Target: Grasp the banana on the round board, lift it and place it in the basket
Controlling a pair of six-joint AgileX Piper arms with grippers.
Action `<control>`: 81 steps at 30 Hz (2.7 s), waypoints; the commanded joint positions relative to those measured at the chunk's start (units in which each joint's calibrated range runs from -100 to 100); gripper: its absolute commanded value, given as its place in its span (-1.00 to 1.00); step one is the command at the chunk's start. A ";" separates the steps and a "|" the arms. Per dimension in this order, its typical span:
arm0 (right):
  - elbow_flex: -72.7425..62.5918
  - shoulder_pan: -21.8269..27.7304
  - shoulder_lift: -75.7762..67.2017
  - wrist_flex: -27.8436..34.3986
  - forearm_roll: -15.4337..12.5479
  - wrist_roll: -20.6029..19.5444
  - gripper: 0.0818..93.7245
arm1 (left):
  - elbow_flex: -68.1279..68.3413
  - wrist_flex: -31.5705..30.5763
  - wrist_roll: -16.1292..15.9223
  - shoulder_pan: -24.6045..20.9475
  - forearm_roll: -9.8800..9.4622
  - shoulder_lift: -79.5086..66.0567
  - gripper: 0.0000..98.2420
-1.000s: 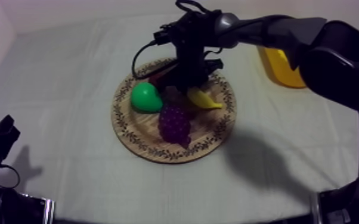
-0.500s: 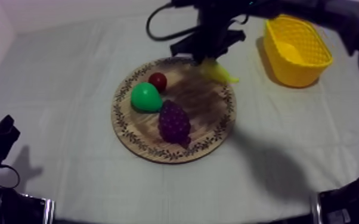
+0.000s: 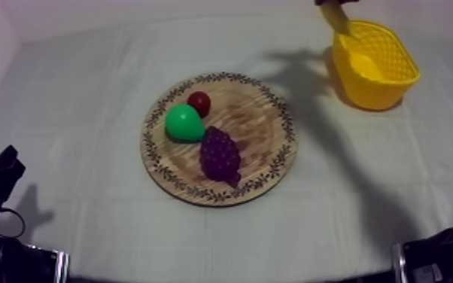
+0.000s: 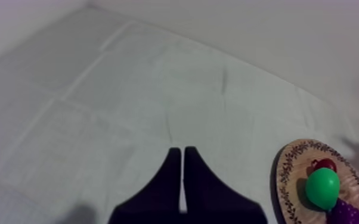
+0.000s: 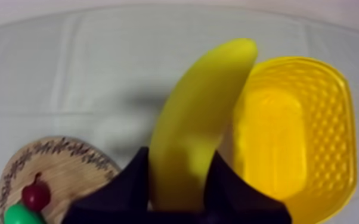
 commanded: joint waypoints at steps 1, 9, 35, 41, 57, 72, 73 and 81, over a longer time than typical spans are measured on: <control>0.06 2.98 -0.05 -0.84 0.51 0.01 -0.82 | -0.01 0.00 0.01 0.02 0.03 -0.05 -1.00; 4.12 8.31 0.46 -3.77 1.84 0.48 -0.82 | -0.01 0.00 0.00 0.02 0.03 -0.05 -1.00; 11.92 14.12 7.25 -17.12 -2.16 11.91 -0.03 | -0.01 0.00 0.01 0.02 0.03 -0.05 -1.00; 13.32 14.56 5.73 -19.81 -1.68 11.17 0.06 | -0.01 0.00 -0.01 0.02 0.03 -0.05 -1.00; 55.39 20.01 -39.31 -51.83 -3.10 4.78 -0.91 | -0.01 0.00 -0.01 0.02 0.03 -0.05 -1.00; 92.88 17.66 -84.78 -54.98 -18.95 21.48 -0.98 | -0.01 0.00 -0.01 0.02 0.03 -0.05 -1.00; 94.81 17.25 -86.91 -54.61 -19.07 22.07 -0.98 | -0.01 0.00 0.01 0.02 0.03 -0.05 -1.00; 106.77 15.33 -99.94 -49.49 -19.10 23.08 -0.99 | -0.01 0.00 0.02 0.02 0.03 -0.05 -1.00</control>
